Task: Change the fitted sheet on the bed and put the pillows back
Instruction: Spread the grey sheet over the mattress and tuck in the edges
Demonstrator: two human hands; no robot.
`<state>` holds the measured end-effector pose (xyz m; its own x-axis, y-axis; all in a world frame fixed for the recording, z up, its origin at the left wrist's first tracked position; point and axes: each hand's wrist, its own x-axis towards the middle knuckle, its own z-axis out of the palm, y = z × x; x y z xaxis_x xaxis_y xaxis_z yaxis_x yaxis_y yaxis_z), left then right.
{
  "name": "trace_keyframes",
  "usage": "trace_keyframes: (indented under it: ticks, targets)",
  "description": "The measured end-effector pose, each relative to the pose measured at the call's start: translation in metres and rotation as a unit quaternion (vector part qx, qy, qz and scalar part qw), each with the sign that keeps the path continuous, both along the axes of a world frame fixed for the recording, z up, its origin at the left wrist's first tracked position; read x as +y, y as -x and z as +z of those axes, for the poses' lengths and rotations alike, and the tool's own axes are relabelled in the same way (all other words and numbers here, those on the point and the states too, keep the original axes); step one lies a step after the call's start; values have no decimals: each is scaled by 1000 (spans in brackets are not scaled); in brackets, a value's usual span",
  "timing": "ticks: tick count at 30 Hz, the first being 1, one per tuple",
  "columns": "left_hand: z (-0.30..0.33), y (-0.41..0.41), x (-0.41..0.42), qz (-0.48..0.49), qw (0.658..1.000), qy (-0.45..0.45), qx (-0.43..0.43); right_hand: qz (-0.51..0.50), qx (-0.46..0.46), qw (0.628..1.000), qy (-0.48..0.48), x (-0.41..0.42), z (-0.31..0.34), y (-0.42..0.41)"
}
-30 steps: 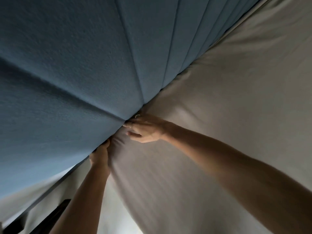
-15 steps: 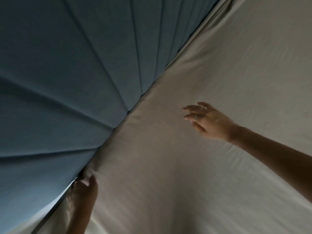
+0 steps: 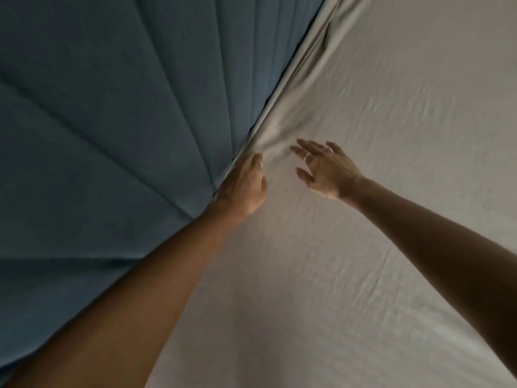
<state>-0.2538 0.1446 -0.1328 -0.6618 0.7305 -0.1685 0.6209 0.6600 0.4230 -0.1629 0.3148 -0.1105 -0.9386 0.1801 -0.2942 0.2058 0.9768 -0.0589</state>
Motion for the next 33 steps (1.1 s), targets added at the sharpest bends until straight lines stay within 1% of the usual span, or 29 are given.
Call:
trace_keyframes:
  ticks: [2,5,8,10,14,16,19,22,25,29,32,33]
  targets:
    - [-10,22,23,-3,1000,1,17,-12,8,1000,-1,9,0,19]
    - [-24,34,45,12,1000,-4,29,-3,15,1000,-8,19,1,49]
    - [-36,21,46,15,995,-17,97,16,13,1000,-21,22,-3,76]
    - [-49,8,40,14,991,-30,133,30,-5,999,-20,21,-9,89]
    - [-64,5,34,12,985,-50,164,55,-27,998,-24,20,-22,99]
    - [-65,8,35,6,986,-74,151,55,-20,998,-30,21,-23,101]
    - [-62,15,40,40,987,-105,116,58,-20,998,-35,22,-19,109]
    - [-61,20,49,89,986,-121,77,73,-61,995,-35,24,-18,121]
    - [-63,23,55,126,980,-135,75,90,-97,990,-41,32,-23,130]
    - [-60,36,69,209,975,-78,-12,108,-110,987,-52,35,-31,143]
    - [-64,44,80,237,970,-56,-12,96,-95,990,-46,36,-41,156]
    - [-65,45,82,249,968,-37,-15,96,-88,991,-45,35,-45,158]
